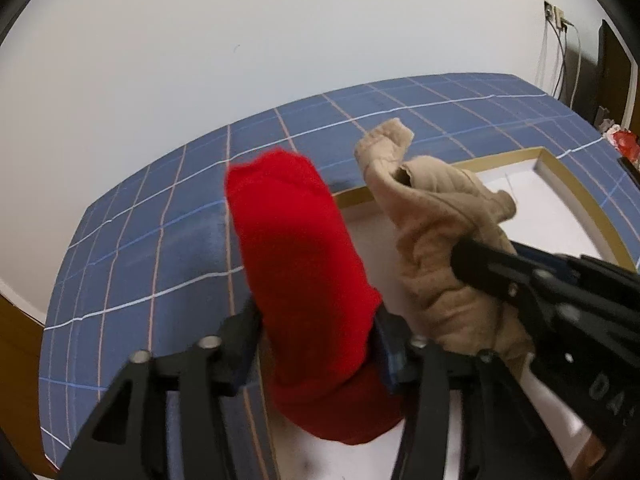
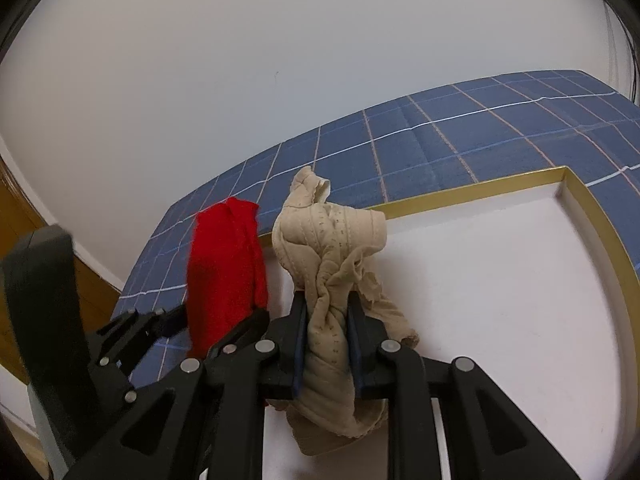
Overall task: Take underwear out of drawer
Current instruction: 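Carry both garments over the tray and open both tools to drop them, then move both tools back down into the drawer toward more clothes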
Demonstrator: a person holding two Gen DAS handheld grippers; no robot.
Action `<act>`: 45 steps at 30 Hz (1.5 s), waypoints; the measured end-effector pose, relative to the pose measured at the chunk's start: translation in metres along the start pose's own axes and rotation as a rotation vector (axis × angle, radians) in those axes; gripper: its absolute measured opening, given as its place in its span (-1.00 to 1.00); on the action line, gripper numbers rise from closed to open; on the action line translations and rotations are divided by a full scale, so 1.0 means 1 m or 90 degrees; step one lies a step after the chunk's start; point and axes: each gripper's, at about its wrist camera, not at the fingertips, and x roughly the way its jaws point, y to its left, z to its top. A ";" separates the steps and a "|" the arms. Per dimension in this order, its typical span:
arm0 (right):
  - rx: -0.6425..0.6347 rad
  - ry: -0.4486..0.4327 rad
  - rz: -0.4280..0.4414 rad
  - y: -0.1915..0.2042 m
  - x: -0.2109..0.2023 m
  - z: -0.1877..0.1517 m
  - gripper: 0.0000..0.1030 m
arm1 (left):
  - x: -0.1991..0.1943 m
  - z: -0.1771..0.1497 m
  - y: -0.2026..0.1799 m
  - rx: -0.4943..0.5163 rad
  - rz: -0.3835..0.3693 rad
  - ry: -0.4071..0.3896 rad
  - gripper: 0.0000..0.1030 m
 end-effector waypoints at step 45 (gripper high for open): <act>-0.051 -0.087 0.041 -0.019 -0.157 -0.131 0.20 | -0.134 -0.137 -0.041 -0.080 0.046 -0.076 0.99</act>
